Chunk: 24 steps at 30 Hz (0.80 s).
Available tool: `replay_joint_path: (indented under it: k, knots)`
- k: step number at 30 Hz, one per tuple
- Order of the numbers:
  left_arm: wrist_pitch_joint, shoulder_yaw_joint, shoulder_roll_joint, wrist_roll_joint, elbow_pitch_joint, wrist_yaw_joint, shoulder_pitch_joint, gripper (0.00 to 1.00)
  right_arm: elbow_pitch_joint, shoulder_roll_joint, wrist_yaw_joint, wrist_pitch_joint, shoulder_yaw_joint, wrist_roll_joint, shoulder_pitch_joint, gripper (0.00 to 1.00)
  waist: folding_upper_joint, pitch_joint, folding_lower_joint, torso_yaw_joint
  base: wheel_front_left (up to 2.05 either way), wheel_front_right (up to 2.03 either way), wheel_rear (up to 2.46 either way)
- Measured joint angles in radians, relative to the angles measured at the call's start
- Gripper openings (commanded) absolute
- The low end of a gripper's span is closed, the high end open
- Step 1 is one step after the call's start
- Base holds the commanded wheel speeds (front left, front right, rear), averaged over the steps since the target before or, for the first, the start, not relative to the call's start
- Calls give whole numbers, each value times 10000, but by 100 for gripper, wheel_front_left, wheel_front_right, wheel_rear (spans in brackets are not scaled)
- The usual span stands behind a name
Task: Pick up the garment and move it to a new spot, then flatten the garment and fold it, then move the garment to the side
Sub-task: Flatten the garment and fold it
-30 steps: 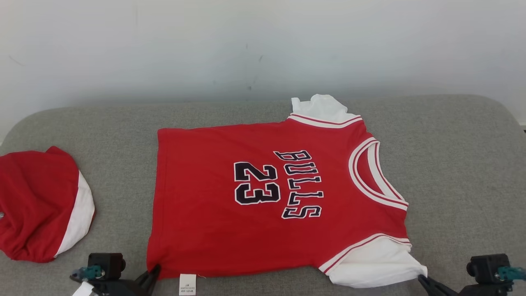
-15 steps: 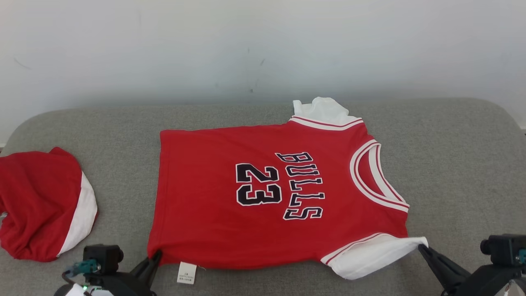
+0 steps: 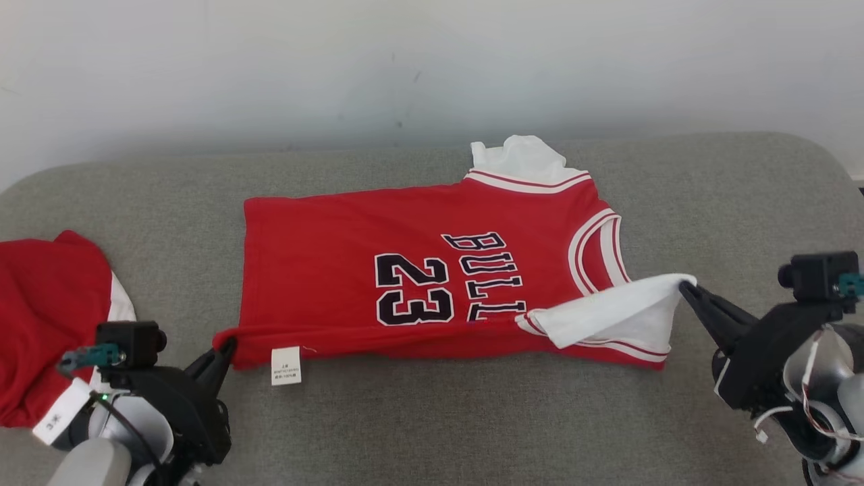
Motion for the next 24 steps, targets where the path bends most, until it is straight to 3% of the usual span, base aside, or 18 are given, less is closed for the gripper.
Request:
replay_joint_path:
  k: [11,12,13,14,15,16,17,24]
  knots:
    - [506,-213,-215,-71,1300,-90,-1553,0,2263,554,261,397,1103,-589,-2552,0,1,578,0,-64,0,0,0]
    - [493,-213,-232,-71,1394,-90,-1642,25,2435,617,261,397,1162,-631,-2746,0,0,633,0,-66,0,0,0]
    - [445,-249,-259,-69,1475,-90,-1725,18,2615,671,265,395,1198,-631,-2910,0,0,688,0,-66,0,0,0]
    - [422,-272,-313,-69,1607,-92,-1839,30,2784,715,274,391,1233,-637,-3031,0,0,741,0,-63,0,0,0]
    - [414,-299,-362,-63,1712,-92,-1939,30,2951,744,309,384,1281,-690,-3139,0,0,795,0,-57,0,0,0]
    - [351,-320,-385,38,1787,-88,-2021,57,3089,767,341,382,1329,-759,-3225,0,0,848,0,-47,0,0,0]
    - [238,-316,-414,138,1841,-79,-2094,100,3252,802,347,355,1363,-821,-3319,0,0,901,0,-33,0,0,0]
    - [-299,-573,-711,318,2010,-88,-2195,100,4429,872,408,-146,1452,-1160,-3907,0,1,1109,-1,275,0,0,0]
